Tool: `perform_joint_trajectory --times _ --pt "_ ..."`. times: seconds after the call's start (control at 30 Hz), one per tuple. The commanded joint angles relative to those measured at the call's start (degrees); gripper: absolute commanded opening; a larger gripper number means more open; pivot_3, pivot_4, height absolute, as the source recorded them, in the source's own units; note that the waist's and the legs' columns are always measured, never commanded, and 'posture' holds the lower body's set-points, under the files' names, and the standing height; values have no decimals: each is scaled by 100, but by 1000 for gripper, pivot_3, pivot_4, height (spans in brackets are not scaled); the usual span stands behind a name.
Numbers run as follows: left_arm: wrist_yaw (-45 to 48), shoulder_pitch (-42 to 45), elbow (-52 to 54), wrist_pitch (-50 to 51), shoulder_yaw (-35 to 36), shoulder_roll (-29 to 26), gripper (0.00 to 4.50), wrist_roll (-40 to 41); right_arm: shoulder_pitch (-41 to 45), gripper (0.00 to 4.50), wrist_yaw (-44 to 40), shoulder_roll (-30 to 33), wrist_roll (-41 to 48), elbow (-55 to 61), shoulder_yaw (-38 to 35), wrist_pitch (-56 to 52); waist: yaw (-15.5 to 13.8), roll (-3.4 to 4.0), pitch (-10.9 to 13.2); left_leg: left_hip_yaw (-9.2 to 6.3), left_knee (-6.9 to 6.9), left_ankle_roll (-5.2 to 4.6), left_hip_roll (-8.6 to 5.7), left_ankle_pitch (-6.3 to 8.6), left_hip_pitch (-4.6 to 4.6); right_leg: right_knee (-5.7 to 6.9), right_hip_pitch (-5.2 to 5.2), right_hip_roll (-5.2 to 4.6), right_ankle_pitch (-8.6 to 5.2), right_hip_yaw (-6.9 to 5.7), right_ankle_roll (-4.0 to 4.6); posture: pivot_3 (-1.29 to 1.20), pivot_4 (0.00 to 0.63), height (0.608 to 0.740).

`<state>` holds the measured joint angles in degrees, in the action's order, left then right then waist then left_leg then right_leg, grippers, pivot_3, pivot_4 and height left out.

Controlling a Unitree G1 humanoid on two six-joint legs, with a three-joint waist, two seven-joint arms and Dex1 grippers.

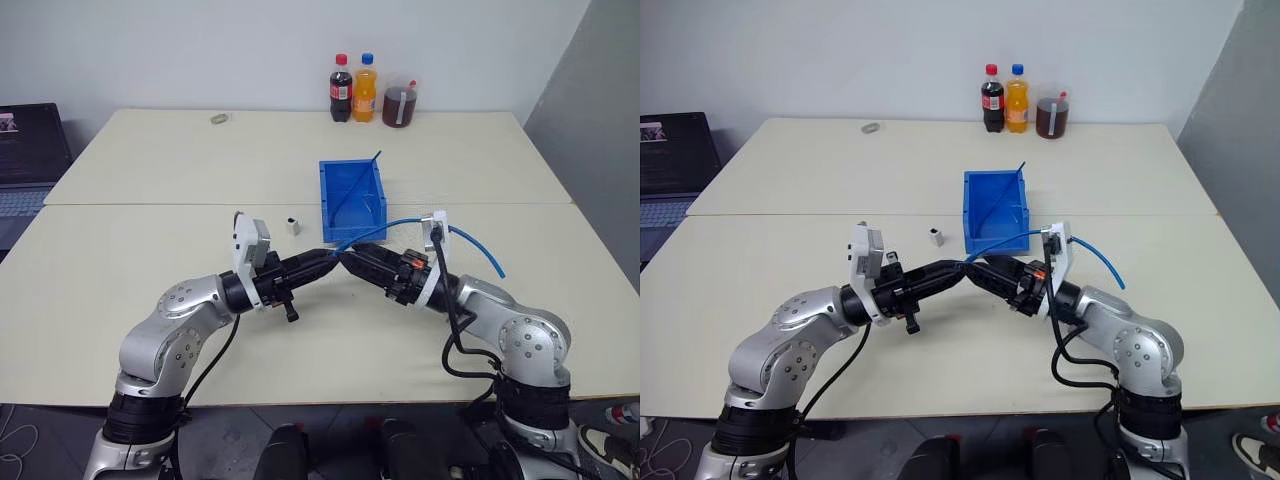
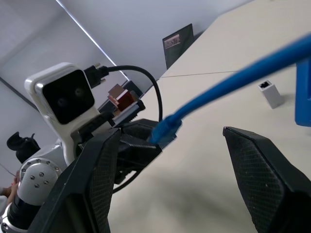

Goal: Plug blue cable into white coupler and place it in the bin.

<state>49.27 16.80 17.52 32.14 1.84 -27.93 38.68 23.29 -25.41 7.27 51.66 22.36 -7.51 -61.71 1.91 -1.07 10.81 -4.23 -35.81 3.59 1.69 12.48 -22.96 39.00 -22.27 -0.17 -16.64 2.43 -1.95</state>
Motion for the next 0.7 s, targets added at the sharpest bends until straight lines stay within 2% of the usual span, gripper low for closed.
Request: perform_joint_trajectory --times 0.03,0.13,0.23,0.6,0.63,0.7 --pt "-4 32 244 16 119 -48 230 156 110 3534 1 -53 96 38 166 206 0 0 0 0 0 0 0 0 0 0 0 0 0 0 0 0 150 740" --pt "-16 23 268 50 115 -55 230 178 154 3534 -18 -33 106 -31 234 278 0 0 0 1 1 0 0 0 0 -1 -1 0 0 1 0 0 150 740" --pt "-19 16 282 66 110 -64 230 181 177 3087 -69 17 121 -58 310 303 0 0 0 0 2 0 0 0 -1 -1 -1 0 0 1 0 0 150 740" --pt "12 -15 314 112 95 -109 230 188 225 369 -179 114 305 -85 464 302 0 0 0 1 2 0 0 0 -1 -3 -2 0 0 2 0 0 150 740" --pt "15 -20 307 108 94 -115 230 188 226 199 -189 136 322 -83 477 292 0 1 0 1 2 0 0 0 -1 -3 -2 0 0 2 0 0 150 740" --pt "25 -45 320 111 87 -144 230 192 211 145 -199 169 365 -57 498 269 -1 1 1 1 3 0 0 0 -1 -3 -2 0 -1 2 0 0 150 740"
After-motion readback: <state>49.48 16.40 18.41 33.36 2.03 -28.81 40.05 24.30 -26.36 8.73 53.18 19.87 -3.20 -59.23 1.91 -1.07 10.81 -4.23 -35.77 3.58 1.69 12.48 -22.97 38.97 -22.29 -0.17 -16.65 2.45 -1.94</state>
